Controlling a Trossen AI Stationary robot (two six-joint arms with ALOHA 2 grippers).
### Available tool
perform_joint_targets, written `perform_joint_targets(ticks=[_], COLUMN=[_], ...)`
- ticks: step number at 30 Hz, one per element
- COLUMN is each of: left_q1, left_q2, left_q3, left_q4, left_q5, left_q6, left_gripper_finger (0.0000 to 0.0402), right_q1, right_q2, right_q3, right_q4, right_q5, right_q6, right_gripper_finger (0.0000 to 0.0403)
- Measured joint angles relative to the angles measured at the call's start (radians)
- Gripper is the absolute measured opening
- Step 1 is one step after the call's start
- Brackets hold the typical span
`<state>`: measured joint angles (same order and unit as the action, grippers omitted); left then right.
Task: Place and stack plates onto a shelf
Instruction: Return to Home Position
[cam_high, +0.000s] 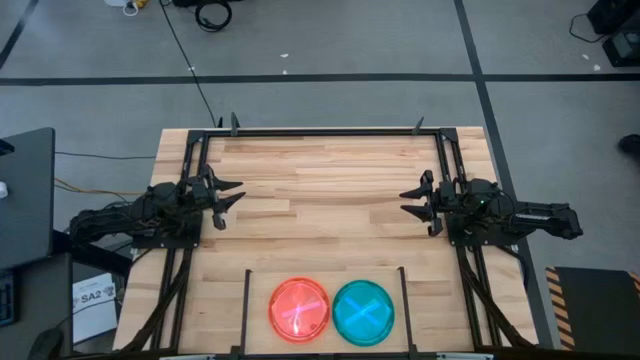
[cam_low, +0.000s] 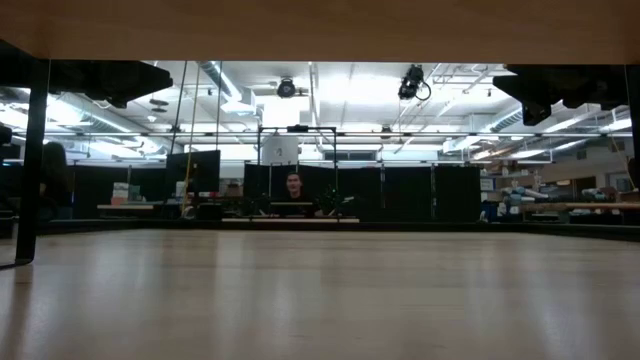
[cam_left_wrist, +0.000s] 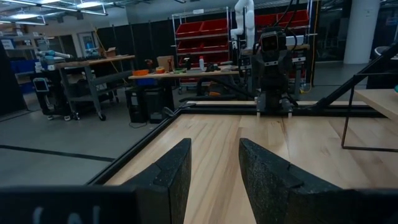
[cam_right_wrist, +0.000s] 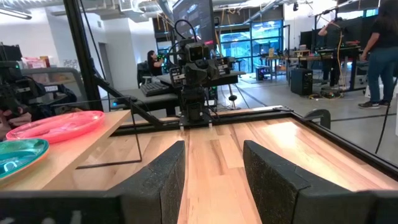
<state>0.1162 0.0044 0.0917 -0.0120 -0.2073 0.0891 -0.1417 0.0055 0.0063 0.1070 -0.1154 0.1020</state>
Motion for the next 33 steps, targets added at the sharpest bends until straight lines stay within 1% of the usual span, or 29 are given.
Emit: perform_joint_targets(ticks=[33], left_q1=[0.001], left_q2=[0.000], left_q3=[0.000], left_q4=[0.000], left_q5=[0.000], left_q6=[0.001], left_gripper_finger=[0.0141], right_q1=[0.000], right_q2=[0.000], right_q3=[0.000], right_q4=[0.004], right_q5=[-0.013], right_q6=[0.007], right_gripper_finger=[0.0169])
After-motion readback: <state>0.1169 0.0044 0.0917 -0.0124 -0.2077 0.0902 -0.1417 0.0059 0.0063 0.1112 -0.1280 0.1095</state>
